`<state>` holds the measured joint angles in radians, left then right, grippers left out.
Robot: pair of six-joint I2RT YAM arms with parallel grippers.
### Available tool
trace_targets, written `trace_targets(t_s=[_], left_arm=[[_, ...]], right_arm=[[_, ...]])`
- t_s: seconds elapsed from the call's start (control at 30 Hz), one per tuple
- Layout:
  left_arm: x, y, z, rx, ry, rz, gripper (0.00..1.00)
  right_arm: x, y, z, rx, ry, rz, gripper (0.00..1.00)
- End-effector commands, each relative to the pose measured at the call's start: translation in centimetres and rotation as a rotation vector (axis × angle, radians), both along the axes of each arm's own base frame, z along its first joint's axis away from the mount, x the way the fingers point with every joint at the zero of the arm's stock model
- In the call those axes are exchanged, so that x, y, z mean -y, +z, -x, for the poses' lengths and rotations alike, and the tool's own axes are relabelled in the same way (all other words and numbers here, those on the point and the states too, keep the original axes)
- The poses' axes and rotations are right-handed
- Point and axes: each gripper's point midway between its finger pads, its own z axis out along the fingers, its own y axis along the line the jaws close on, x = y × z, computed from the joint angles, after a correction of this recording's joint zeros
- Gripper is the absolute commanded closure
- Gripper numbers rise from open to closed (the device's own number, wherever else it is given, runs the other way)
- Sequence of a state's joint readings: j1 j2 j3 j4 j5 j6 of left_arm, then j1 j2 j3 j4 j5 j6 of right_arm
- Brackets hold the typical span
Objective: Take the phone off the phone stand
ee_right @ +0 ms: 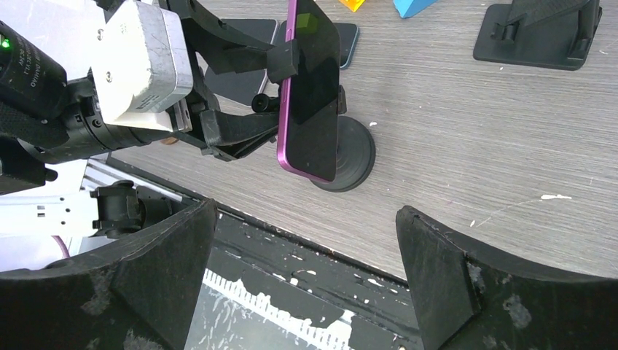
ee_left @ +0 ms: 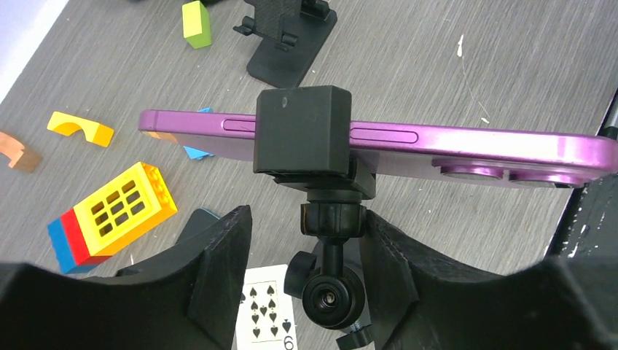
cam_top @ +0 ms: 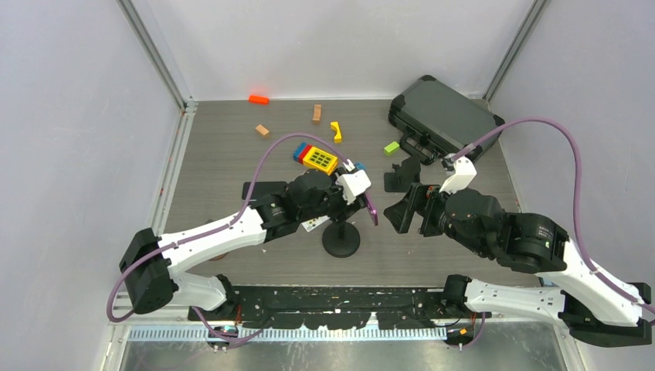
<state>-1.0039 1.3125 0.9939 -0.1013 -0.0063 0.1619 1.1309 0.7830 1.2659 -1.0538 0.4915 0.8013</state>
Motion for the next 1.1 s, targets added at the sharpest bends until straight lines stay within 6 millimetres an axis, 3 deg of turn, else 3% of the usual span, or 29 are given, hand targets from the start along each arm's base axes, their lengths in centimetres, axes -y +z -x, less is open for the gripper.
trace_targets(t_s=[0.0, 0.4, 0.67, 0.83, 0.97, 1.07], left_arm=[[1.0, 3.0, -1.1, 0.073, 0.016, 0.073, 0.45], [2.0, 3.1, -1.2, 0.068, -0.003, 0.106, 0.52], [2.3, 1.5, -0.2, 0.009, -0.036, 0.087, 0.99], [1.7, 1.1, 0.3, -0.023, -0.035, 0.084, 1.00], [1.5, 2.3, 1.2, -0.082, -0.072, 0.132, 1.00], [1.3, 3.1, 2.0, -0.134, -0.117, 0.170, 1.00]], right_arm=[[-0.3, 0.5, -0.1, 0.008, -0.015, -0.047, 0.02], [0.0, -1.7, 0.5, -0.034, -0.019, -0.068, 0.02], [0.5, -2.8, 0.5, -0.016, -0.024, -0.085, 0.02], [0.9, -2.7, 0.5, 0.006, -0.023, -0.090, 0.01], [0.9, -2.8, 0.2, 0.056, -0.008, -0.093, 0.01], [-0.2, -2.9, -0.3, 0.149, 0.054, -0.097, 0.01]])
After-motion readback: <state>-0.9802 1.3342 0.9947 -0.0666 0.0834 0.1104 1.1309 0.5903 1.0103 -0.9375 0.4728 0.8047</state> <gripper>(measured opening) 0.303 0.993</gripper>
